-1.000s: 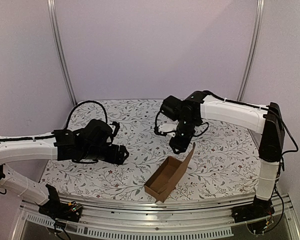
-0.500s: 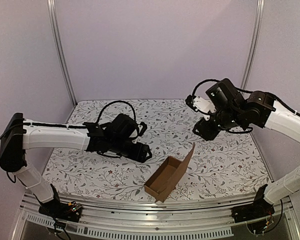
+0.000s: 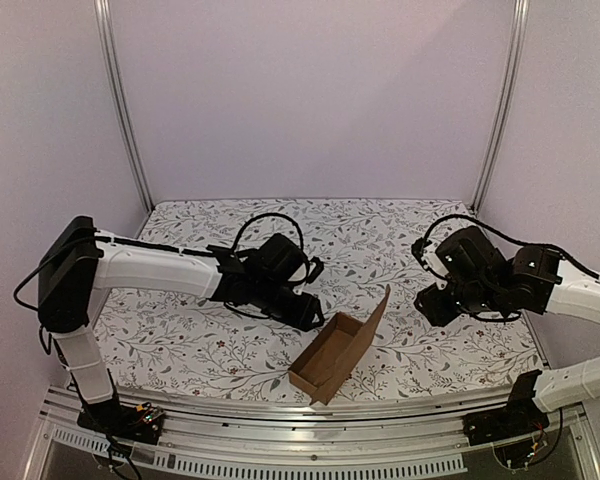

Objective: Fold the paper box

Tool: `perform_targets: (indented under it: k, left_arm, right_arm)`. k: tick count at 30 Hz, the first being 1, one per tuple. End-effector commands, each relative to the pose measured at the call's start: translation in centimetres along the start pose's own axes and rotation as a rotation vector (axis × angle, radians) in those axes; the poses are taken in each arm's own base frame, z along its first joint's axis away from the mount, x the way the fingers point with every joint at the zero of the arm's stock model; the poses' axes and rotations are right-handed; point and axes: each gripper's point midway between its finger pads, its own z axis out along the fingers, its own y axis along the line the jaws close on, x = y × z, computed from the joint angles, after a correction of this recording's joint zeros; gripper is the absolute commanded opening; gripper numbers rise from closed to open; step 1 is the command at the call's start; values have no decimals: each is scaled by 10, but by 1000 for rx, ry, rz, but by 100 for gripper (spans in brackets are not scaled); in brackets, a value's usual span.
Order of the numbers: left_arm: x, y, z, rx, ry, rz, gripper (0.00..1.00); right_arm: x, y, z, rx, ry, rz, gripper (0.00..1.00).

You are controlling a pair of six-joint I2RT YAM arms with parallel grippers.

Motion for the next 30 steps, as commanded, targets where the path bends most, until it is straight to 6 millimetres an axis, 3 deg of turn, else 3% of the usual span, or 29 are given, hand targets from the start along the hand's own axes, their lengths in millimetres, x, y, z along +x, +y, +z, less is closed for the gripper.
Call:
perform_targets:
  k: [1,7,10,16,18,24,30]
  left_arm:
    - [7,-5,10,-1,38,0,46]
    - [11,-3,11,-18,45,-15,36]
    - [11,9,6,-77,26,-31,30]
    - [16,32,-5,-174,0,-66,8]
    - [22,36,-4,-180,11,-79,1]
    - [48,43,0,-169,63,-117,0]
    - [70,37,-1,-106,112,-143,0]
  right_arm:
    - [12,15,13,-96,-29,188,51]
    - [19,43,38,-228,-47,384,34]
    - [27,53,55,-261,-35,459,24]
    - [46,75,86,-288,37,536,0]
    - [50,83,92,-287,49,535,0]
    - [57,102,107,-312,65,601,0]
    - [61,113,120,-340,70,676,0]
